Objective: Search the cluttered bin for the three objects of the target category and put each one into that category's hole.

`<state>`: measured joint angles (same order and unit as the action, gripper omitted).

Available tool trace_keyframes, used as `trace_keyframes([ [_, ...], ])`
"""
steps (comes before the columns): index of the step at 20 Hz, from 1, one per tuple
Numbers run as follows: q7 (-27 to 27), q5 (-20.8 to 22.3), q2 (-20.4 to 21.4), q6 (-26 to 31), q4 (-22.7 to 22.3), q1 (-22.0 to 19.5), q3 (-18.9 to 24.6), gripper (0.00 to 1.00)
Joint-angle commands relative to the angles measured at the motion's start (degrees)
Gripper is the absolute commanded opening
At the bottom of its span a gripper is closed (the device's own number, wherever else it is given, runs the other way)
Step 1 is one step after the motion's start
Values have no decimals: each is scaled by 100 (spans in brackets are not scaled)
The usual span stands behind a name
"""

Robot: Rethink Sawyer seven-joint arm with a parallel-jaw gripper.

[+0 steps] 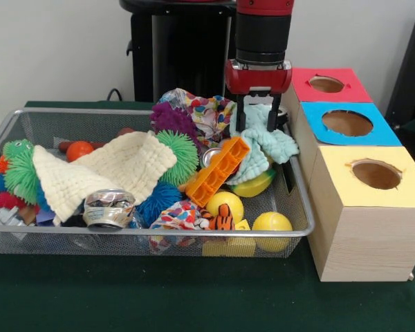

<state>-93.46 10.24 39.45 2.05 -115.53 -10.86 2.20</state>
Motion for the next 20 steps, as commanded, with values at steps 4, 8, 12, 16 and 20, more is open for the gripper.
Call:
trace_keyframes([
  [4,-834,-123,264,513,-26,28,22,100],
  [8,-424,-196,817,1500,268,-113,157,100],
  [12,-73,-231,1252,2335,511,-320,347,100],
  [16,176,-162,1443,2764,656,-576,564,100],
  [20,273,-35,1428,2853,818,-756,717,100],
])
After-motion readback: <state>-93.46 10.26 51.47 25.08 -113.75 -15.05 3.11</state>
